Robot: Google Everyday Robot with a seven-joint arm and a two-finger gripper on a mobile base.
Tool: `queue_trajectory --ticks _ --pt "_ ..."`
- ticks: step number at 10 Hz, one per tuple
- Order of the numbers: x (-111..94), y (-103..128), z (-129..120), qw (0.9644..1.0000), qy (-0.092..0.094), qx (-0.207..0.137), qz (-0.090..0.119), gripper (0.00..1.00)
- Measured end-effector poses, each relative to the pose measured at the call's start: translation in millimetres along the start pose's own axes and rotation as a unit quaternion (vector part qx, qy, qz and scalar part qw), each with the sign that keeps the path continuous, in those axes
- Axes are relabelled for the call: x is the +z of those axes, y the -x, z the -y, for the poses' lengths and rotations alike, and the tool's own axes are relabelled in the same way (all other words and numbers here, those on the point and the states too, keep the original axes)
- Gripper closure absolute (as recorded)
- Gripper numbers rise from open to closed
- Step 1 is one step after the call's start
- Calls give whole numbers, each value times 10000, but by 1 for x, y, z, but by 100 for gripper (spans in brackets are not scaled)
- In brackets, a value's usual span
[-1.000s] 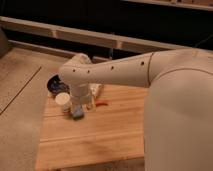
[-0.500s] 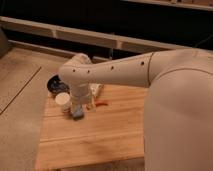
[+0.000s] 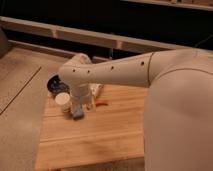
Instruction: Place the white sponge in the ceramic bowl
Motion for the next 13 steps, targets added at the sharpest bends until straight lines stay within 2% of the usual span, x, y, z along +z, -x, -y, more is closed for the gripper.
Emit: queue_trajectory --ticks 11,13 --pt "-1 0 0 10000 2 0 9 35" --pt "-2 2 1 10000 -45 0 59 35"
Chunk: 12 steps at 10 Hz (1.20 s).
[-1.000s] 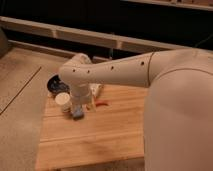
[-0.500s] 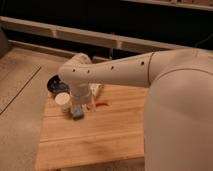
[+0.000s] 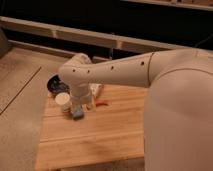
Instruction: Place the white sponge in the ceramic bowl
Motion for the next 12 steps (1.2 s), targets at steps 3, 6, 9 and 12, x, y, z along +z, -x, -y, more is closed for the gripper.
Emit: queue_trajectory --ticks 3,6,9,12 --pt "-28 41 -14 9947 69 -357 957 35" --pt "-51 68 -41 9814 198 -930 1666 35" --pt "-51 69 -41 9815 208 -922 1662 35" --pt "-26 66 -48 9876 586 -689 1280 35"
